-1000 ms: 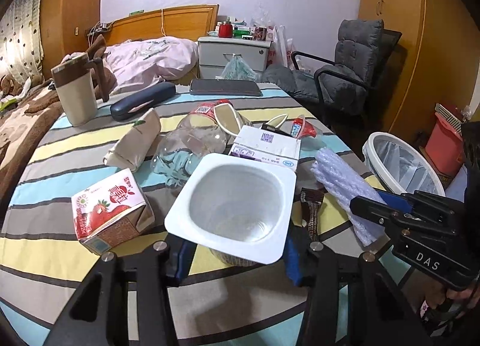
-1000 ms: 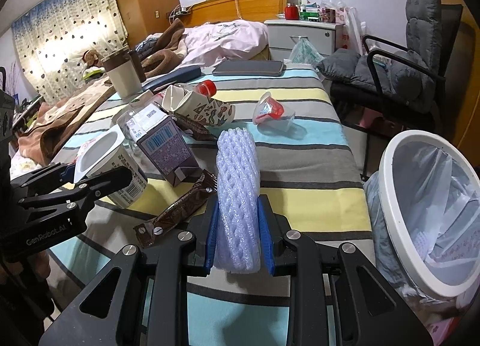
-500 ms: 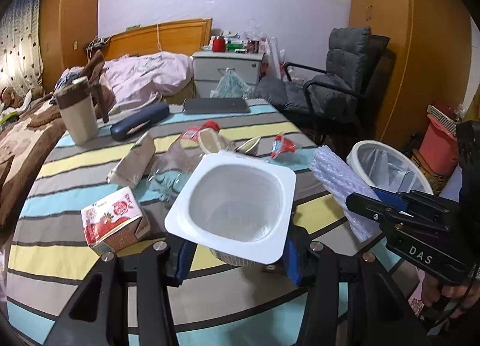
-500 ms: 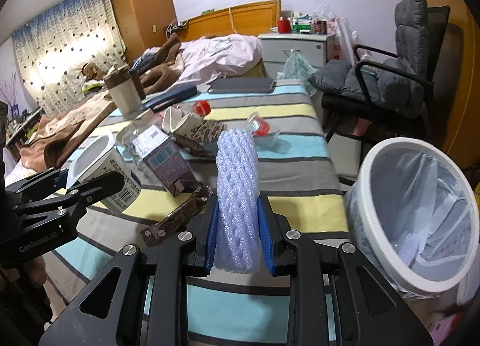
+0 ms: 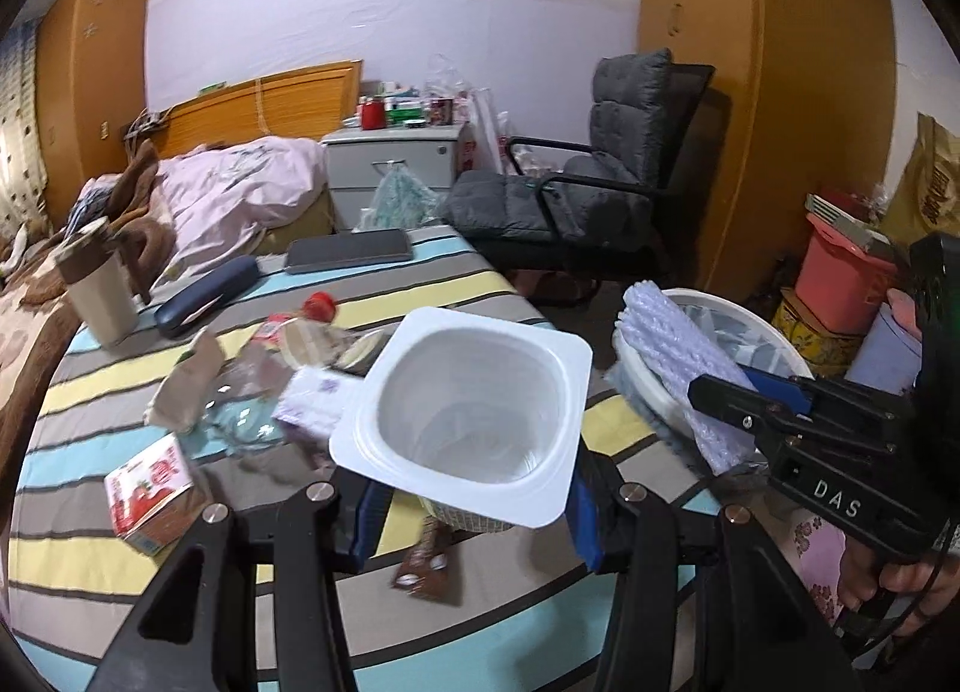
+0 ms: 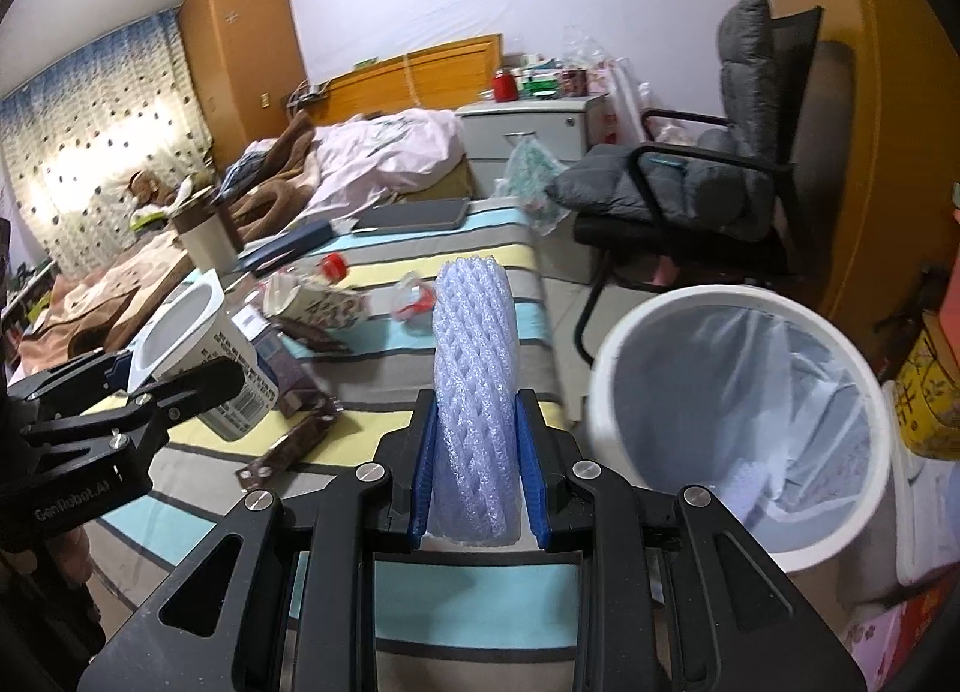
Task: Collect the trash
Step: 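Carry net and yogurt cup over the bin and open both grippers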
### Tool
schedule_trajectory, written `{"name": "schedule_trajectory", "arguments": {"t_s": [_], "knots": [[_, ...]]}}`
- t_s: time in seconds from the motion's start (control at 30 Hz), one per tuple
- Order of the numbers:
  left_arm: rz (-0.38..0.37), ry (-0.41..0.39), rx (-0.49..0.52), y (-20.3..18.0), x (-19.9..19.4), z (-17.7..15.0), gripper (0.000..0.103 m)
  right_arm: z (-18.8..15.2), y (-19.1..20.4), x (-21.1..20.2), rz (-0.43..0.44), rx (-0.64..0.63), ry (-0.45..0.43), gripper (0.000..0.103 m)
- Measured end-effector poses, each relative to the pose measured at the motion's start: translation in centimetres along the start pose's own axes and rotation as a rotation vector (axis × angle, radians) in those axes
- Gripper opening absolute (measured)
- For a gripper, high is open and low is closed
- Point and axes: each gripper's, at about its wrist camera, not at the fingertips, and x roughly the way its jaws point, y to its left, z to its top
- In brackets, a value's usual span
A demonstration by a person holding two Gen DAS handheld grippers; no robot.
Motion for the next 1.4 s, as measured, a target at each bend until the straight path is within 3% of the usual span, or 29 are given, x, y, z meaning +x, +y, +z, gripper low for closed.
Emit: {"name": "schedule_trajectory", "arguments": {"t_s": [0.67,1.07,1.3,1.4], "knots": [[-0.172,0.011,0.13,-10.4,4.3,3.5,0.051,-1.0,-8.0,-3.3,-0.17,0.125,-0.024,0.028],[-0.257,0.092,0.169,-14.8,9.1,4.4,0.051,-1.6,-12.5,-0.8,-0.244,0.18,0.075,0.028],[-0.257,0.136,0.161,-15.4,11.2,4.0,0.052,-2.0,-13.6,0.3,-0.268,0.178,0.125,0.029],[-0.25,0.145,0.159,-15.3,11.7,3.9,0.059,-2.1,-13.9,0.5,-0.289,0.18,0.136,0.033]]}}
